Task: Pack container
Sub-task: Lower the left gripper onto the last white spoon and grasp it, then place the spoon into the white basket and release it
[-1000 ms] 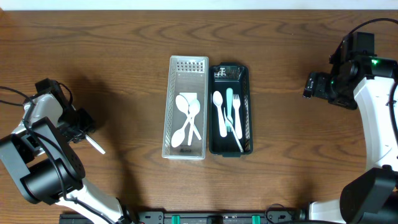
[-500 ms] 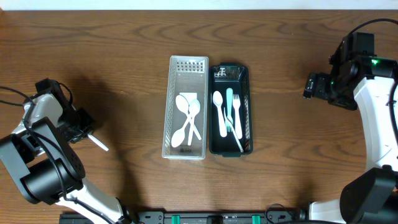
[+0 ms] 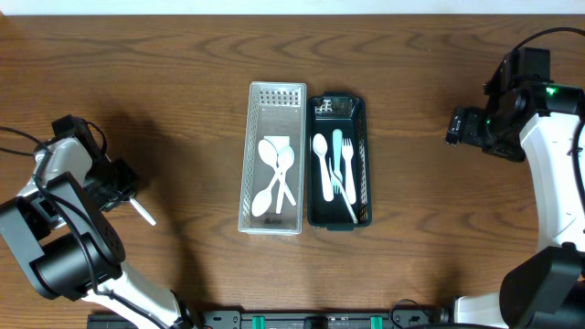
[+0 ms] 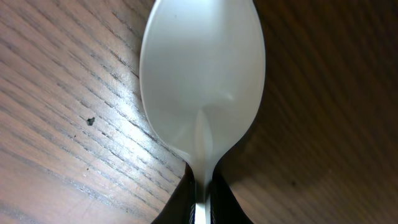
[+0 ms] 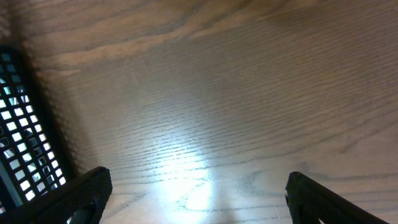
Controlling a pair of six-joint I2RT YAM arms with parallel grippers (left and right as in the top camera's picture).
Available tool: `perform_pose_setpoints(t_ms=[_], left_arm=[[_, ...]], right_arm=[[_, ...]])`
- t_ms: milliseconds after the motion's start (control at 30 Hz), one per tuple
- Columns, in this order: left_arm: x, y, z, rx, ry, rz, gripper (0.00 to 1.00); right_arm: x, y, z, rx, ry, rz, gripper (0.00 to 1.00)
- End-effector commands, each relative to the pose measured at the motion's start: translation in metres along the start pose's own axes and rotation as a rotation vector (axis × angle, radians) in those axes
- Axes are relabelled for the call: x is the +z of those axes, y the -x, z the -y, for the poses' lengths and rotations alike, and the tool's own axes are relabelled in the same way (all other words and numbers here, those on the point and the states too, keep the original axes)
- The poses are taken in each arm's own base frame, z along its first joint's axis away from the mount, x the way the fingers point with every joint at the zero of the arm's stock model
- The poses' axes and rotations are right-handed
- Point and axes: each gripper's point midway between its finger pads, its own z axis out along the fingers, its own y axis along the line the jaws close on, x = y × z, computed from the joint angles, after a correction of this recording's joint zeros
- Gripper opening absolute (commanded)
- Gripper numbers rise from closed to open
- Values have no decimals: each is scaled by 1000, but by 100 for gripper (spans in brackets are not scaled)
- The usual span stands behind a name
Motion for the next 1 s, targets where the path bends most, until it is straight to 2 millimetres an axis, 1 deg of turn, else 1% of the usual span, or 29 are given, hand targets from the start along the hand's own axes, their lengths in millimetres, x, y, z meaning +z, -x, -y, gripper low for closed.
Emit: perform_pose_setpoints(t_ms=[0, 33, 133, 167, 200, 267, 367, 433, 533, 600, 633, 700, 733, 800, 867, 967], left_arm=[[-3, -7, 4, 10, 13, -18, 6], [-11, -7, 8, 24, 10, -5, 6], [-45, -10, 30, 93, -8, 57, 6], [-62, -16, 43, 134, -18, 86, 6], [-74, -21, 51, 164, -25, 105, 6], [-103, -36, 77, 271, -52, 168, 6], [-145, -68, 118, 434, -109, 278, 6], [-170, -97, 147, 561, -171, 351, 6], [-191, -138, 183, 728, -254, 415, 6], [-195, -164, 204, 826, -294, 427, 6], [-194, -176, 214, 870, -307, 425, 6], [-188, -191, 228, 917, -320, 411, 6], [-182, -197, 235, 932, -319, 397, 6], [-166, -203, 245, 960, -299, 363, 6], [-145, -204, 251, 972, -263, 321, 6], [-114, -201, 253, 975, -197, 252, 6]], right_arm=[[2, -1, 1, -11, -4, -8, 93], [2, -1, 1, -11, -4, -8, 93], [2, 0, 0, -11, -4, -4, 93], [2, 1, 0, -11, -3, 0, 93], [2, 2, 0, -11, -2, 3, 93], [2, 3, 0, -11, -1, 8, 93], [2, 4, 0, -11, 0, 11, 93], [2, 4, 0, -11, 0, 11, 93], [2, 4, 0, -11, 0, 11, 93], [2, 4, 0, -11, 0, 11, 93], [2, 4, 0, -11, 0, 11, 93], [2, 4, 0, -11, 0, 11, 94], [2, 4, 0, -11, 0, 11, 94], [2, 4, 0, -11, 0, 11, 94], [2, 4, 0, -11, 0, 10, 94], [2, 4, 0, -11, 0, 11, 94]])
